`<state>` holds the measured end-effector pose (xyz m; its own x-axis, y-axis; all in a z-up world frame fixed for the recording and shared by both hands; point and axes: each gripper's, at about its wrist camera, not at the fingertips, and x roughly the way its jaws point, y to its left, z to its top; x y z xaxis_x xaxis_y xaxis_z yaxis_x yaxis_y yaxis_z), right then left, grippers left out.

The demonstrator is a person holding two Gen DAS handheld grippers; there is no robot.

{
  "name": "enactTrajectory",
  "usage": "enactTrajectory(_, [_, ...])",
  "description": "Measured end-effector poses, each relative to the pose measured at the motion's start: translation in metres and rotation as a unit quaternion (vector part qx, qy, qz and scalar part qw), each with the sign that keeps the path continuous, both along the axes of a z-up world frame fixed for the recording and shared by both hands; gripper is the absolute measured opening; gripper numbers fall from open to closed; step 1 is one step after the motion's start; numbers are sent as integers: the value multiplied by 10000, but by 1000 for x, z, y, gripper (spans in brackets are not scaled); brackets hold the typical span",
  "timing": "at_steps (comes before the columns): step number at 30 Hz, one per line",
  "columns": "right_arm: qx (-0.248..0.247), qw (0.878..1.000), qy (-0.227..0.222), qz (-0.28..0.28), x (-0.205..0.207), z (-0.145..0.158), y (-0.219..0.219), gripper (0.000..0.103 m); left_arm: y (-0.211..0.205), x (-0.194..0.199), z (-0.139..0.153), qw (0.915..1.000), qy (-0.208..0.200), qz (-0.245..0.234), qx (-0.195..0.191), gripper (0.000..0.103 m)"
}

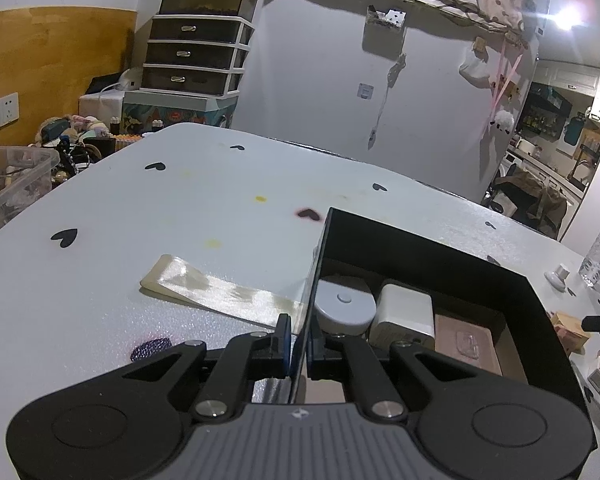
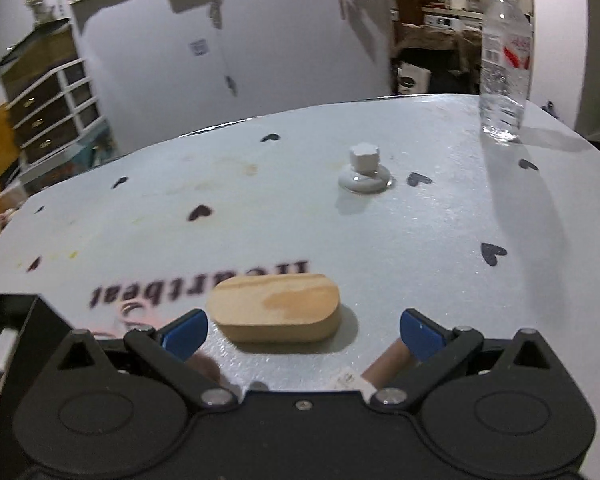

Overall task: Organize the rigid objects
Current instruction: 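Move the right gripper over the oval wooden block and close on it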

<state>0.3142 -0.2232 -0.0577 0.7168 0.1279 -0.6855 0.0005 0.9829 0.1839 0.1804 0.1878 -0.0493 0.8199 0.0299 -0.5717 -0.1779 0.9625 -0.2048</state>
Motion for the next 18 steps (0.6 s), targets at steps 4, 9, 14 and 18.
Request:
enactTrajectory(4, [96,9999,113,-10,10,-3,5,103,0,1,-1,10000,6,-4,2,7])
enactTrajectory(9, [99,9994,312,-105,26,-5,13,103,0,1,0,10000,5,1,-1,7])
enactTrajectory(14, [-134,9993,350,72,35,-7,25,103,0,1,0,10000,6,1,1,7])
enactTrajectory(18, [-159,9991,386,119,38,-10,28,103,0,1,0,10000,5,-1,-1,7])
